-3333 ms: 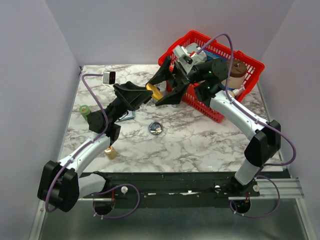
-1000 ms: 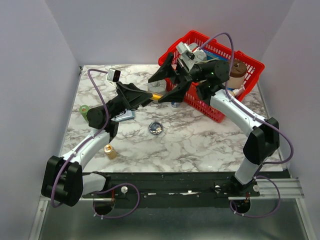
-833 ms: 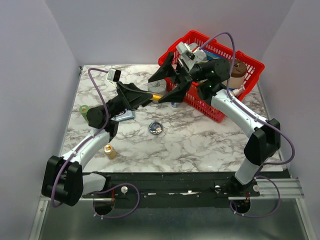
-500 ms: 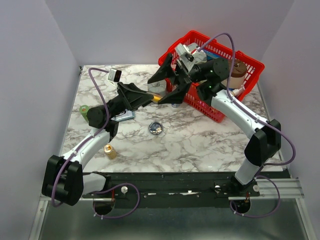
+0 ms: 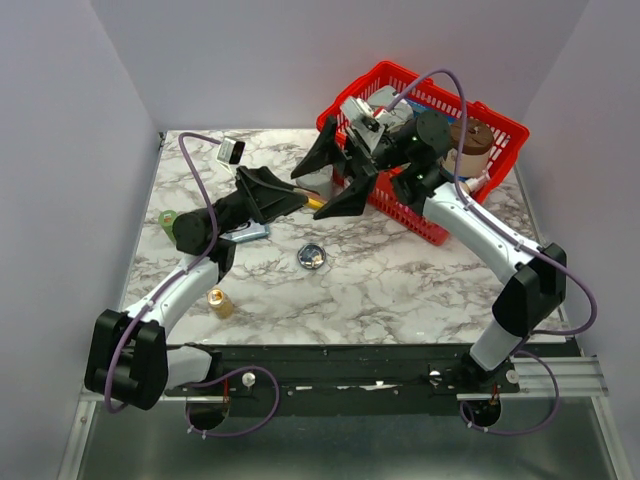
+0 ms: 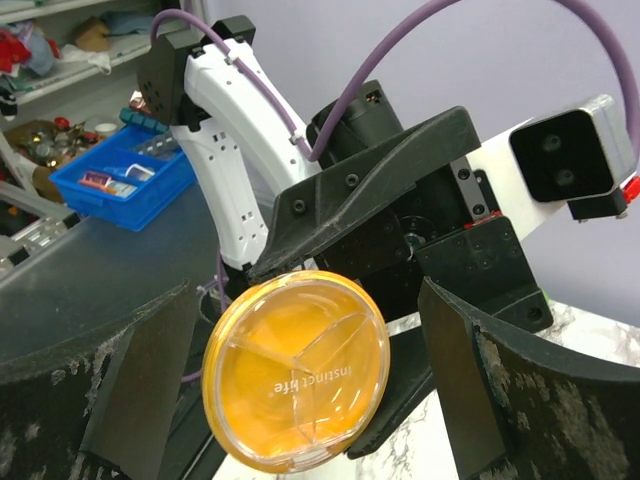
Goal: Sort the pills into containers
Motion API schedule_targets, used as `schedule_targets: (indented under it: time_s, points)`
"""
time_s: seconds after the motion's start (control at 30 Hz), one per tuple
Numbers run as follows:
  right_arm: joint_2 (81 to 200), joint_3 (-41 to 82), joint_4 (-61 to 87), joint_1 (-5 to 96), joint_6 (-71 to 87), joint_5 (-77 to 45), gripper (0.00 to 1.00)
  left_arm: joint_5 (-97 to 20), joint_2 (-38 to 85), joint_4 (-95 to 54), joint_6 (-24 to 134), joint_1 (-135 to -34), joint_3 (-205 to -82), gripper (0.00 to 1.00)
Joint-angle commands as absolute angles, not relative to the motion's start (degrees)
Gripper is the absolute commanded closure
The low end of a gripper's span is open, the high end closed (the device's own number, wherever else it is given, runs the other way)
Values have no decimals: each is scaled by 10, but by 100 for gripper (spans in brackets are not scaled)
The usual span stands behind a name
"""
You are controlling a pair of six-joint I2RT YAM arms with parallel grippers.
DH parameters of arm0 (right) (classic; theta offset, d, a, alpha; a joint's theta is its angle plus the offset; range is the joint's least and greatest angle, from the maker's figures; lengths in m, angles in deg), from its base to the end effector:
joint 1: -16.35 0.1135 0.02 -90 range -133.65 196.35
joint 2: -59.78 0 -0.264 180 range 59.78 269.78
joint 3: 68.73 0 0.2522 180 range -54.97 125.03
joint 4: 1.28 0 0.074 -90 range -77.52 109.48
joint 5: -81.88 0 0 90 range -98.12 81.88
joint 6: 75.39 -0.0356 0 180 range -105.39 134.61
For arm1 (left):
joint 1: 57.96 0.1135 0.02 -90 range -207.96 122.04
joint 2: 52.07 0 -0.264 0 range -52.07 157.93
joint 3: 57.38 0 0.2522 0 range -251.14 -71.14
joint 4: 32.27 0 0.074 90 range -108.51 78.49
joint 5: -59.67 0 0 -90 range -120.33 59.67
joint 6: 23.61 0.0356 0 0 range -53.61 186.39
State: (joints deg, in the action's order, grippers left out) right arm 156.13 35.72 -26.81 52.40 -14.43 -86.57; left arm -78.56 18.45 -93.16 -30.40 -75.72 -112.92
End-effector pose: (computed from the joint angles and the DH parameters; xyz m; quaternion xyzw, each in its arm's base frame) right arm 0.2757 0.2438 0.4563 -0.5787 0.3311 0.6191 0.4149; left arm 0.2239 -0.0996 0.3674 0.0742 0.5052 -0.7946 0.3283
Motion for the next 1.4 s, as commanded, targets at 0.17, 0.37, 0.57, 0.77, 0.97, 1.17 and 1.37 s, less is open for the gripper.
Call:
schedule_targets:
  time_s: [0.17, 0.37, 0.57, 0.77, 0.97, 1.17, 1.37]
  points:
    - [1516, 452, 158, 529, 206, -860, 0, -873, 204, -1074, -307, -737, -1144, 71]
    - [1510, 484, 323, 529, 351, -854, 0, -907, 220, -1128, -346, -735, -1153, 71]
    - [1510, 553, 615, 534, 609, -781, 0, -939, 220, -1152, -360, -733, -1161, 71]
    - [1488, 516, 606, 534, 627, -758, 0, -956, 215, -1152, -361, -734, -1160, 71]
    - [1510, 519, 630, 551, 641, -766, 0, -956, 205, -1152, -366, -733, -1161, 71]
    - [1517, 525, 637, 569, 664, -764, 0, -958, 204, -1152, -371, -737, -1162, 71]
    - [1541, 560, 670, 577, 702, -774, 0, -963, 202, -1153, -376, -747, -1162, 71]
